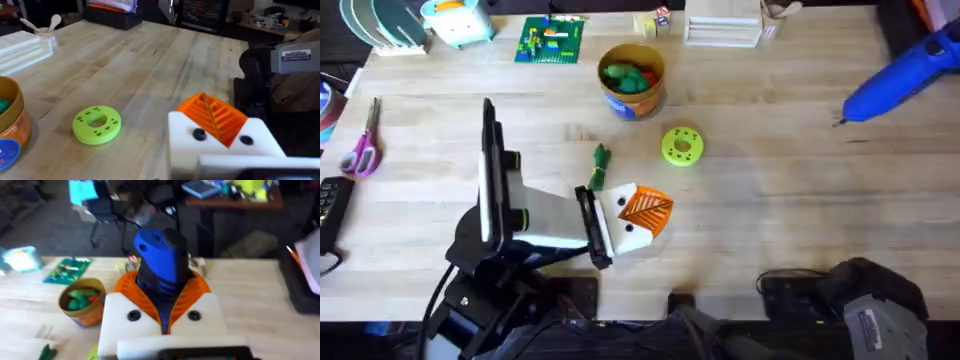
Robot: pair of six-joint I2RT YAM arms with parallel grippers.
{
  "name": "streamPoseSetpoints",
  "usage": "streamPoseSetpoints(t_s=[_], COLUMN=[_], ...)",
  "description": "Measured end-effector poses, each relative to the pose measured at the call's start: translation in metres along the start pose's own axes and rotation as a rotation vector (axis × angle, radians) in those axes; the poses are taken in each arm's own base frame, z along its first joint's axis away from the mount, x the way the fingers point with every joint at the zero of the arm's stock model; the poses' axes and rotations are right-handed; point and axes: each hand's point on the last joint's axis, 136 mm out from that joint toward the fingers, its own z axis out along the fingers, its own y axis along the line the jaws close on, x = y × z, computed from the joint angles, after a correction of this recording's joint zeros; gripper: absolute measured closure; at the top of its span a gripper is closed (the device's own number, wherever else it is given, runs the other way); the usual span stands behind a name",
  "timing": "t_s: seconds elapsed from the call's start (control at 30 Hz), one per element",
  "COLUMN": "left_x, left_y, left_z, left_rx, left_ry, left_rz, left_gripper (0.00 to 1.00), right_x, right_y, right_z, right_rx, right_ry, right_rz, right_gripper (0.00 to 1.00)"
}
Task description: Pick up the gripper from the table and insert it into the empty holder that is missing its gripper. Then pick up a screw, insert it into the mounting hole, and use the screwdriver to tighten it. Finally, clean up the table by picking up the vegetable and placing it into the bucket.
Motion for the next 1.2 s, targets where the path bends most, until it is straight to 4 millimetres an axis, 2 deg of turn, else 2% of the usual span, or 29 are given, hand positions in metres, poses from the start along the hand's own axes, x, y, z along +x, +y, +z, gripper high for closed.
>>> streamPoseSetpoints(t_s=[0.13, 0.23, 0.5, 0.8, 1.0, 1.2], left_x=[0.0, 0.0, 0.0, 0.0, 0.0, 0.0], left_y=[0.0, 0.0, 0.0, 0.0, 0.0, 0.0], left_z=[0.0, 0.0, 0.0, 0.0, 0.0, 0.0], left_rx=[0.0, 0.0, 0.0, 0.0, 0.0, 0.0], left_ry=[0.0, 0.0, 0.0, 0.0, 0.0, 0.0], left_rz=[0.0, 0.0, 0.0, 0.0, 0.0, 0.0], left_gripper=[0.993, 0.993, 0.993, 0.993, 0.993, 0.993], right_x=[-0.019, -0.023, -0.028, -0.032, -0.034, -0.021], right_y=[0.046, 0.075, 0.135, 0.192, 0.242, 0.281], right_z=[-0.016, -0.022, -0.032, -0.026, -0.02, -0.021], right_rx=[-0.171, -0.312, -0.629, -0.892, -1.069, -1.198], right_ry=[-0.146, -0.176, -0.185, -0.178, -0.201, -0.166], right_rz=[-0.025, -0.009, 0.031, 0.066, 0.081, 0.096], right_gripper=[0.978, 0.978, 0.978, 0.978, 0.978, 0.978])
